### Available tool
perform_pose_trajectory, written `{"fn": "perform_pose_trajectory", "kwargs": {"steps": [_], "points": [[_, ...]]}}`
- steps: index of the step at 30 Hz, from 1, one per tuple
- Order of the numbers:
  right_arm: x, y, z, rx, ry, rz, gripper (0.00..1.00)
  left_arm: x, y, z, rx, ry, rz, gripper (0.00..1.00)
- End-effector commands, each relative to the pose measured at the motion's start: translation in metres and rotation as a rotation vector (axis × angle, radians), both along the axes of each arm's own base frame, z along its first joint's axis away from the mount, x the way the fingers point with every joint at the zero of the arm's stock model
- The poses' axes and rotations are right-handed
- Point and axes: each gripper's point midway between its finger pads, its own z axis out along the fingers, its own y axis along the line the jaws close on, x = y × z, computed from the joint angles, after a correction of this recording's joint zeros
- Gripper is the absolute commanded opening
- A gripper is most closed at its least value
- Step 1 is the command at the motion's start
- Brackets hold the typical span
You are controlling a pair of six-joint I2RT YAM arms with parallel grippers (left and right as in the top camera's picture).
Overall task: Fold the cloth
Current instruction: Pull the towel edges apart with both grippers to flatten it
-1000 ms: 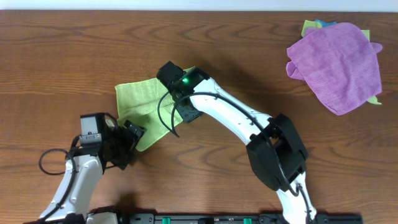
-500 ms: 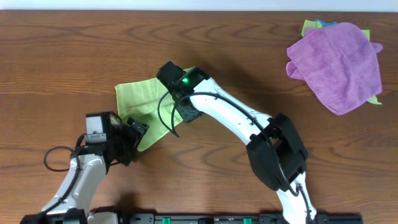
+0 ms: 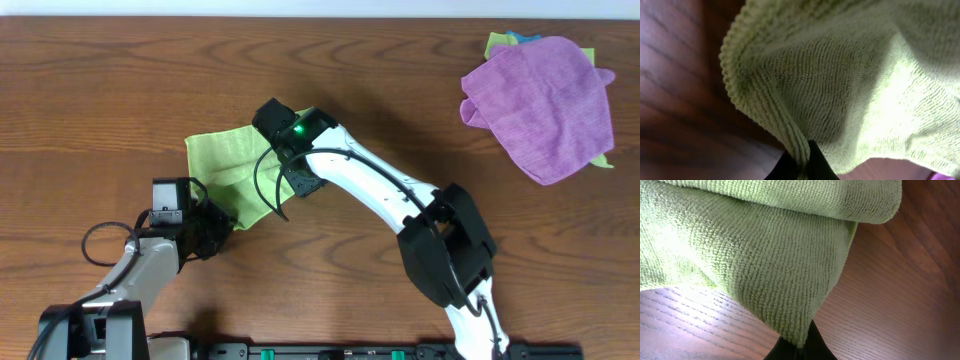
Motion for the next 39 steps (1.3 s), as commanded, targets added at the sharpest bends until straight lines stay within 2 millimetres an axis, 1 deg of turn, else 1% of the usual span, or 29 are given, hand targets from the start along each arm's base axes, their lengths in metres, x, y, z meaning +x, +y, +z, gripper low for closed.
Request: {"fn": "perform_pose_trajectory", "kwargs": {"steps": [1,5,8,9,12,17,19,23,27,30,32,34,39], "points": [[0.006,-0.009,0.023,0.024,-0.034,-0.028,0.01,0.005,-0.001,0.001,0.01,-0.037,-0.036,0.06],[0.002,-0.027,0.03,-0.006,-0.006,-0.052,0.01,0.02,-0.01,0.02,-0.015,-0.12,-0.125,0.06],[-0.003,-0.045,0.035,-0.036,0.028,-0.086,0.01,0.027,-0.012,0.034,-0.007,-0.129,-0.182,0.06],[-0.007,-0.053,0.037,-0.052,0.047,-0.104,0.01,0.029,-0.012,0.041,0.011,-0.124,-0.222,0.06],[-0.014,-0.064,0.039,-0.078,0.083,-0.128,0.01,0.028,-0.012,0.054,0.036,-0.107,-0.288,0.06],[-0.031,-0.072,0.039,-0.11,0.149,-0.141,0.01,0.025,-0.015,0.068,0.025,-0.08,-0.332,0.06],[-0.037,-0.074,0.04,-0.122,0.17,-0.147,0.01,0.019,-0.019,0.069,-0.001,-0.067,-0.35,0.06],[-0.047,-0.078,0.041,-0.142,0.21,-0.147,0.01,0.004,-0.019,0.065,-0.014,-0.018,-0.386,0.06],[-0.058,-0.073,0.041,-0.12,0.262,-0.146,0.01,-0.013,-0.009,0.061,-0.015,0.039,-0.4,0.06],[-0.062,-0.07,0.039,-0.116,0.268,-0.157,0.01,-0.021,0.0,0.06,-0.028,0.06,-0.395,0.06],[-0.065,-0.07,0.034,-0.122,0.272,-0.171,0.01,-0.024,0.006,0.06,-0.035,0.068,-0.386,0.06],[-0.071,-0.071,0.024,-0.127,0.287,-0.185,0.01,-0.026,0.011,0.061,-0.047,0.066,-0.38,0.06],[-0.092,-0.068,-0.002,-0.052,0.325,-0.185,0.01,-0.027,0.011,0.065,-0.086,0.051,-0.379,0.06]]}}
